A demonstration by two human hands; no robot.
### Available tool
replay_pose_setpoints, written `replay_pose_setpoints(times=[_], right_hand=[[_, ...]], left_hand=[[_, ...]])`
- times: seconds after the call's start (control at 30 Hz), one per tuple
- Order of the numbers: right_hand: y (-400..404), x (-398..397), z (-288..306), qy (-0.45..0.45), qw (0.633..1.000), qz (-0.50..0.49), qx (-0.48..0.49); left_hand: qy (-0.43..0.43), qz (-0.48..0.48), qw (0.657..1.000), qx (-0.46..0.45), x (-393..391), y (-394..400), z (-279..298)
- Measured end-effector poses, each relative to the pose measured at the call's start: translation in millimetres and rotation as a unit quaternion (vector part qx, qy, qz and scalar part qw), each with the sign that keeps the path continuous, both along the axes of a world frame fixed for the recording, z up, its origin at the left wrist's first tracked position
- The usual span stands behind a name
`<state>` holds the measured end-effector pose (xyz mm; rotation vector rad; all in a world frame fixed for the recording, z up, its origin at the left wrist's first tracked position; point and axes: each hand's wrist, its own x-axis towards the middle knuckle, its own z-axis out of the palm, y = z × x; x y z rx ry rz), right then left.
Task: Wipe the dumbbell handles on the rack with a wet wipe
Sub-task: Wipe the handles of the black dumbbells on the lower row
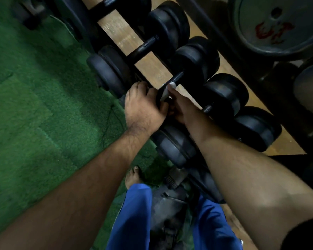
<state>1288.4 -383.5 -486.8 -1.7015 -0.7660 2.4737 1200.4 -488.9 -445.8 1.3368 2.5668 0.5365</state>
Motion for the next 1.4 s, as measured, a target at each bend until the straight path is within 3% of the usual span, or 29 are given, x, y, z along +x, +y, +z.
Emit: replay_pose_setpoints(times=[0.1, 0.23, 0.43, 0.73, 0.93, 1.1, 1.27, 1.4], right_hand=[[3, -10, 2, -0.051, 0.999, 0.011, 0.001], [-3, -14, -9, -0.042, 0.996, -0.072, 0.028], [-2, -12, -3, -0.059, 0.998, 0.019, 0.017], [4, -24, 25, -0.107, 0.994, -0.007, -0.014], [-11, -29, 24, -0.086, 0.993, -0.069, 0.043], [-12, -23, 11, -0.054, 0.987, -0.149, 0.017], [9, -26, 1, -0.056, 0.964, -0.25, 0.065], [35, -31, 1, 0.001, 0.93, -0.366, 0.008]], left_hand=[[-0.057, -0.035, 0.998, -0.014, -9, -5, 6], [-0.051, -0.082, 0.995, -0.032, -18, -12, 1], [-0.051, -0.056, 0.997, -0.025, -11, -12, 3], [-0.065, -0.065, 0.995, -0.043, -15, -11, 5], [-0.067, -0.061, 0.995, -0.036, -14, -10, 5], [-0.053, -0.056, 0.997, -0.03, -11, -11, 6], [-0.051, -0.063, 0.996, -0.031, -12, -11, 2], [-0.043, -0.066, 0.996, -0.028, -13, -9, 1]])
